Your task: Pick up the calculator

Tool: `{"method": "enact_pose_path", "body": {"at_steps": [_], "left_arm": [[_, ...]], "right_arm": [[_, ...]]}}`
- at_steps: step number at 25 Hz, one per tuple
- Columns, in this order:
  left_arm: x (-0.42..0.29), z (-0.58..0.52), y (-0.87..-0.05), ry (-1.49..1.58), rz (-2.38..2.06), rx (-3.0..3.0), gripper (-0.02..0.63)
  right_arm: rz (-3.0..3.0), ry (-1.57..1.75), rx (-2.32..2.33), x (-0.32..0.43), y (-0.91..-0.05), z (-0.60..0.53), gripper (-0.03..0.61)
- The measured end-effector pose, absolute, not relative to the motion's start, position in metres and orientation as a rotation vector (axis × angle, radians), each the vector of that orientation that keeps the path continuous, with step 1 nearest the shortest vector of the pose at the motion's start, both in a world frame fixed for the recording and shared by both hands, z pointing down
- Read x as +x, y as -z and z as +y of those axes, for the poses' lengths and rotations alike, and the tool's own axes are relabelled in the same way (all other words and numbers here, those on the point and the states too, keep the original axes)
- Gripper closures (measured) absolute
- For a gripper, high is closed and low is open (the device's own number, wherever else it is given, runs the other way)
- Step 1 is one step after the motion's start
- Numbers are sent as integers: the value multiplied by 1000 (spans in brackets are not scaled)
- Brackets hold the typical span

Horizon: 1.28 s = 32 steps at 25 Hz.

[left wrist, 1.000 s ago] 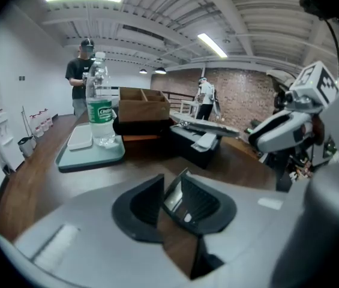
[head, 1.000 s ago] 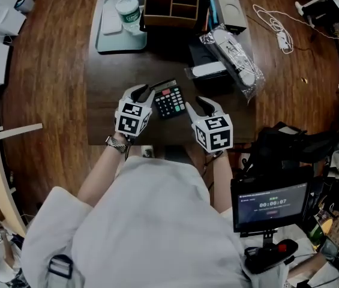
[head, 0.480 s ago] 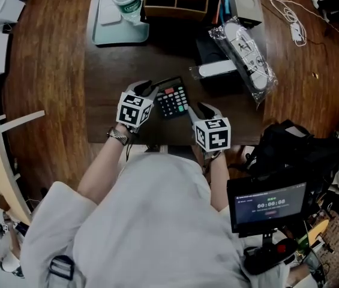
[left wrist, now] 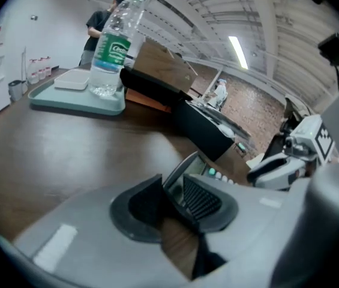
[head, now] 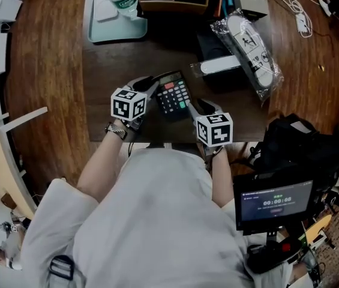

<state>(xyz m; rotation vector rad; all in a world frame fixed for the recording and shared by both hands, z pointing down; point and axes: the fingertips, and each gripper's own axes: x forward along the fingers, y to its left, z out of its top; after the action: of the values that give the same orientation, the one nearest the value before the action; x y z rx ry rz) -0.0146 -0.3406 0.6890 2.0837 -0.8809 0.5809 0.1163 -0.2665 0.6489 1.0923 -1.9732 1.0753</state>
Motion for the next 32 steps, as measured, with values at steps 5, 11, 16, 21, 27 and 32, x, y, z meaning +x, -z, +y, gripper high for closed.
{"method": "enact_pose_path", "body": {"at_steps": [5,11,16,21,27,32], "left_arm": [[-16,-345,-693,-575,-882,2074,486],[-13,-344,-692,-578,-853,2097,486],[-11,-345,-693,-601,-860,2105,485],[-11,-344,-692,-604,-864,2111,485],[-11,-344,-692,-611,-882,2116,483],[-10,-345,-694,-610,-899,2121,482]], "right_arm": [[-2005,-1187,1095,112,-650,-265,448],[-2018,-1528,1134,116,-657,-257,448],[-2110,-1707,1103,101,-656,-256,448],[-2118,-1875,1114,91,-657,-253,448],[-2097,-2102,1126,85,-665,-265,448],[-2047,-2243,1128,70,-672,-276,467]]}}
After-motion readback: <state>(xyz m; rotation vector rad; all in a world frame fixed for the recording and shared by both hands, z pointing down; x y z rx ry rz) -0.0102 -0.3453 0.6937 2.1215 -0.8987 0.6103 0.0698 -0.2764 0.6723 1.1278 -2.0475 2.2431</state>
